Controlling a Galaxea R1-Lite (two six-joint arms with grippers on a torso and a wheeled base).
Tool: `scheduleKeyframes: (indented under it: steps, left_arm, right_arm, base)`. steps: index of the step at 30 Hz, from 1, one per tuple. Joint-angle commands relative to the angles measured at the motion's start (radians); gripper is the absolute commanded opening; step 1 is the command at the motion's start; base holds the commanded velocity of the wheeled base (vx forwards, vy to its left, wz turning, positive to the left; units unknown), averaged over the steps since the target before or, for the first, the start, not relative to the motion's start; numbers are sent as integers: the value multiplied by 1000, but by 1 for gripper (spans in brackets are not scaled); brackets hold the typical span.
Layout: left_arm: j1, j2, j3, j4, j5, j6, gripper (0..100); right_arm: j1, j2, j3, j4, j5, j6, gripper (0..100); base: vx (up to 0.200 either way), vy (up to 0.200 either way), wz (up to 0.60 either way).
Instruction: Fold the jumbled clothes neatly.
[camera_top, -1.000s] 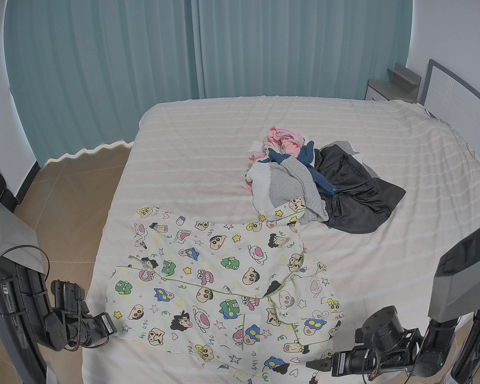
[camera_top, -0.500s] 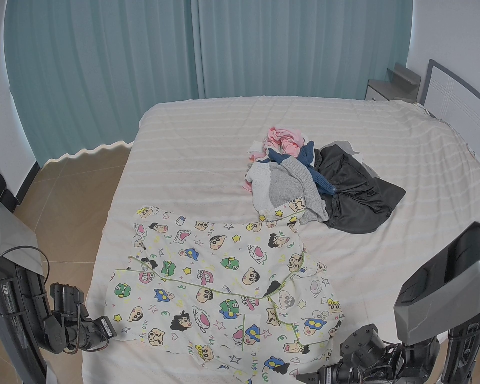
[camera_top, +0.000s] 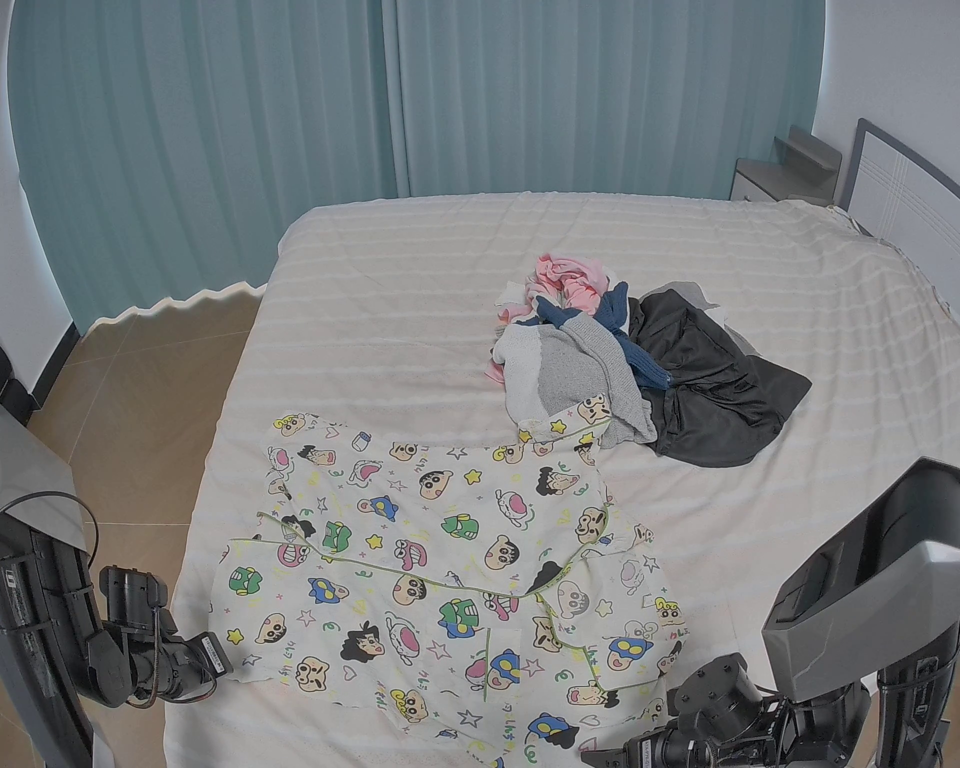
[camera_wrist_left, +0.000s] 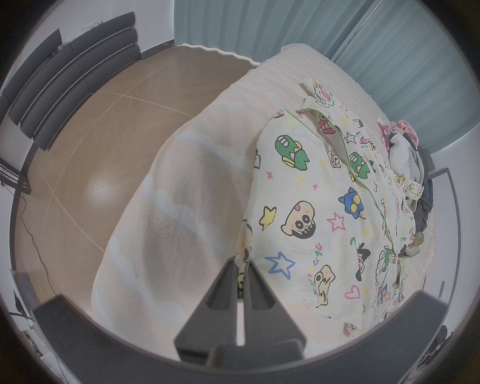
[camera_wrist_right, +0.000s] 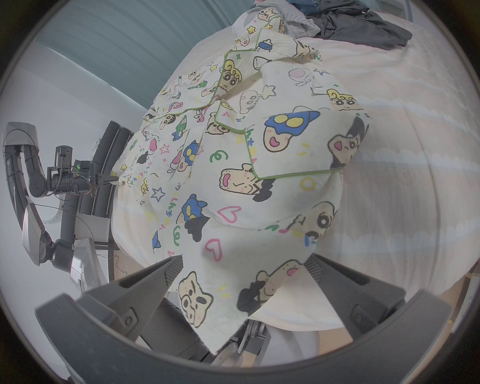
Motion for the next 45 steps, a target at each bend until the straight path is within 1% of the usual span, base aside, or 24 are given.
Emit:
scheduleKeyframes:
  steps: [1,4,6,7,9,12,14,16,21,29,30,40,45]
  left_arm:
    - [1,-1,2,0,0,-1,0]
    - [1,-2,1,-2,3,-1,0]
    - [1,-2,-1,-2,3,-1,0]
    - [-1,-2,1,-2,3,1,0]
    - [-1,-1,-2,-2,3,2,0]
    - [-1,-1,-4,-2,3,2,0]
    - [-1,-1,-5,-2,5,2,0]
    - [1,-2,-5,-2,5,2,0]
    - [-1,-1,-5,-2,5,2,0]
    - [1,-1,-7,-2,5,6,0]
    - [-1,-1,-7,-2,5,6,0]
    - [1,1,-7,-2,6,6,0]
    - [-1,1,-2,-2,5,6,0]
  right_arm:
    - [-4,13,18,-3,1,-18,100]
    - [-26,16,18,-3,2,-72,100]
    - [-44,19,18,-3,10,-85,100]
    - [-57,22,18,-3,24,-96,100]
    - [-57,29,16,-3,50,-104,100]
    - [-60,32,12,-5,71,-138,100]
    - [-60,44,8,-5,117,-154,100]
    - [-61,45,1,-5,140,-165,100]
    - [-92,52,-19,-1,145,-174,100]
    - [-104,55,-27,-5,146,-174,100]
    - [-104,56,-27,-5,146,-174,0]
    - [-101,53,-21,-8,139,-176,0]
    - [-95,49,10,-18,137,-179,0]
  base:
    - [0,0,0]
    - [0,0,0]
    - [0,0,0]
    - [0,0,0]
    - [0,0,0]
    - [0,0,0]
    - [0,0,0]
    - [0,0,0]
    - [0,0,0]
    - [0,0,0]
    - [0,0,0]
    - [0,0,0]
    - [0,0,0]
